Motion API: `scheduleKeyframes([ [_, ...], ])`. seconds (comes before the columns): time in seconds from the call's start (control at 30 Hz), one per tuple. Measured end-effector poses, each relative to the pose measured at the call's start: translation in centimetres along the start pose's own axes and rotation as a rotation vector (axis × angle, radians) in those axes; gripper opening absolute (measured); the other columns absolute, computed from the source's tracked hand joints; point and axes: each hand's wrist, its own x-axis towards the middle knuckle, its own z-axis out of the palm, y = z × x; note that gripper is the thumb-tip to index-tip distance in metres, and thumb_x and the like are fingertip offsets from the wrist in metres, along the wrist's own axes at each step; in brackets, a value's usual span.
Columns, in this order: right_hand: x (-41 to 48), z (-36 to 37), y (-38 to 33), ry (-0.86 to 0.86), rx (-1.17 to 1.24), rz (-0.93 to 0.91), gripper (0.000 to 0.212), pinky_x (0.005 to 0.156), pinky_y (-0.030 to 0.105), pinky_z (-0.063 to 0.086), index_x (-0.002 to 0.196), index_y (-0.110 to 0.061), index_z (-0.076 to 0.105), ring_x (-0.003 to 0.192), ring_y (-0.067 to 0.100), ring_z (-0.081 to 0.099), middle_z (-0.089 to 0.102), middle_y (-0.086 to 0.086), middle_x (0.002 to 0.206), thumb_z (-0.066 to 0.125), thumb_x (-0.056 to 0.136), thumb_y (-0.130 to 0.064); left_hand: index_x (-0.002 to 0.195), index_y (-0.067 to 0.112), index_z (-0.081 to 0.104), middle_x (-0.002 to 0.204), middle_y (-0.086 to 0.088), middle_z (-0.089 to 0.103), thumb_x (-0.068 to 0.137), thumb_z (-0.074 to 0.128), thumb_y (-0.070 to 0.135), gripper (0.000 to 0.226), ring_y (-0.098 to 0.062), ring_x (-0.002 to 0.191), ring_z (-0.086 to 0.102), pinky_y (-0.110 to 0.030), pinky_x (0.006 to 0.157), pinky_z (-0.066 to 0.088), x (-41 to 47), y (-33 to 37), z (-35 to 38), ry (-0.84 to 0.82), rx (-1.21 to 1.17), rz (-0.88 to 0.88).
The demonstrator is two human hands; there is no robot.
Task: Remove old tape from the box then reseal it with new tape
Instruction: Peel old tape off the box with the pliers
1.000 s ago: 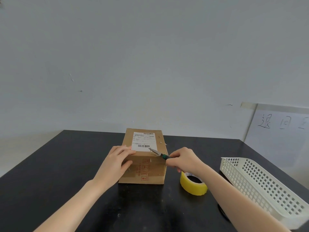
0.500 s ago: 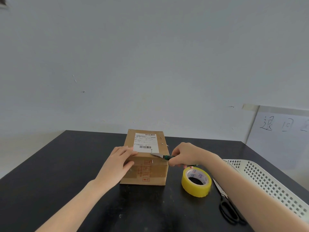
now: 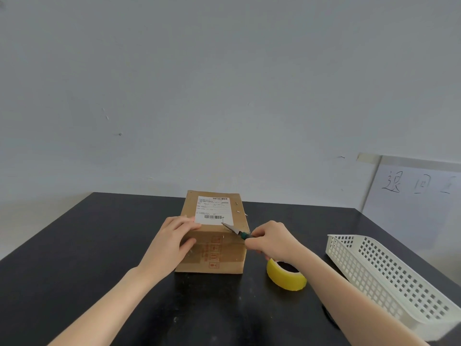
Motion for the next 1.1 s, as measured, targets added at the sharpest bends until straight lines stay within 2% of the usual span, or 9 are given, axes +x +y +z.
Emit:
scheduleKeyframes([
  [0.13, -0.3, 0.8, 0.1, 0.036, 0.032, 0.014, 0.019, 0.051, 0.02, 0.044, 0.072, -0.016, 0.066, 0.05, 0.011, 0.05, 0.056, 0.0, 0.064, 0.064, 0.085, -0.03, 0.125, 0.028, 0.058, 0.133, 0.012, 0.051, 0.088, 0.065, 0.02, 0.038, -0.009, 0.129, 0.035, -0.023, 0.104, 0.026, 0.0, 0.0, 0.0, -0.004, 0.005, 0.003],
  [0.27, -0.3, 0.7, 0.1, 0.031, 0.004, 0.012, 0.023, 0.05, 0.021, 0.048, 0.085, -0.012, 0.071, 0.054, 0.012, 0.056, 0.064, 0.005, 0.073, 0.062, 0.084, -0.033, 0.125, 0.027, 0.058, 0.133, 0.011, 0.051, 0.088, 0.065, 0.02, 0.038, -0.009, 0.13, 0.035, -0.023, 0.104, 0.026, 0.0, 0.1, -0.1, -0.005, 0.006, -0.004],
  [0.4, -0.1, -0.2, 0.0, -0.052, -0.053, -0.003, 0.026, 0.05, 0.02, 0.049, 0.091, -0.011, 0.069, 0.058, 0.013, 0.062, 0.066, 0.007, 0.077, 0.06, 0.085, -0.035, 0.125, 0.028, 0.057, 0.133, 0.012, 0.05, 0.089, 0.063, 0.021, 0.037, -0.008, 0.13, 0.034, -0.022, 0.104, 0.027, 0.0, 0.2, -0.1, -0.007, 0.014, -0.012],
  [0.57, 0.2, -1.0, -0.6, -0.096, -0.177, -0.034, 0.025, 0.055, 0.02, 0.046, 0.086, -0.014, 0.066, 0.056, 0.012, 0.057, 0.061, 0.003, 0.067, 0.061, 0.084, -0.038, 0.124, 0.031, 0.057, 0.133, 0.014, 0.05, 0.089, 0.063, 0.023, 0.036, -0.008, 0.13, 0.035, -0.024, 0.104, 0.03, 0.1, 0.2, -0.2, -0.014, 0.026, -0.027],
  [0.8, 0.5, -1.3, -1.9, -0.013, -0.44, -0.077, 0.031, 0.054, 0.027, 0.041, 0.086, -0.013, 0.066, 0.058, 0.015, 0.049, 0.054, -0.001, 0.066, 0.062, 0.077, -0.042, 0.124, 0.032, 0.055, 0.134, 0.016, 0.048, 0.091, 0.06, 0.026, 0.035, -0.007, 0.13, 0.034, -0.026, 0.105, 0.031, 0.1, 0.2, -0.1, -0.036, 0.025, -0.047],
  [0.87, 0.4, -1.3, -2.1, -0.014, -0.422, -0.066, 0.029, 0.053, 0.026, 0.04, 0.086, -0.013, 0.067, 0.057, 0.015, 0.048, 0.053, -0.001, 0.065, 0.062, 0.078, -0.04, 0.124, 0.033, 0.056, 0.134, 0.015, 0.049, 0.09, 0.061, 0.026, 0.035, -0.007, 0.13, 0.035, -0.023, 0.104, 0.03, 0.1, 0.1, -0.1, -0.033, 0.026, -0.042],
  [1.0, 0.4, -0.2, -1.4, -0.011, -0.215, -0.006, 0.023, 0.049, 0.022, 0.036, 0.073, -0.014, 0.065, 0.054, 0.012, 0.045, 0.052, -0.002, 0.064, 0.062, 0.079, -0.037, 0.123, 0.032, 0.057, 0.134, 0.014, 0.049, 0.089, 0.063, 0.025, 0.035, -0.008, 0.13, 0.035, -0.024, 0.104, 0.029, 0.2, 0.1, -0.1, -0.033, 0.016, -0.046],
  [1.1, 0.8, 0.9, -1.1, 0.034, -0.1, 0.024, 0.025, 0.05, 0.022, 0.04, 0.078, -0.012, 0.067, 0.055, 0.012, 0.048, 0.055, -0.001, 0.067, 0.062, 0.082, -0.036, 0.123, 0.031, 0.057, 0.133, 0.013, 0.05, 0.088, 0.064, 0.024, 0.036, -0.009, 0.13, 0.036, -0.025, 0.105, 0.029, 0.2, 0.2, -0.2, -0.029, 0.006, -0.038],
])
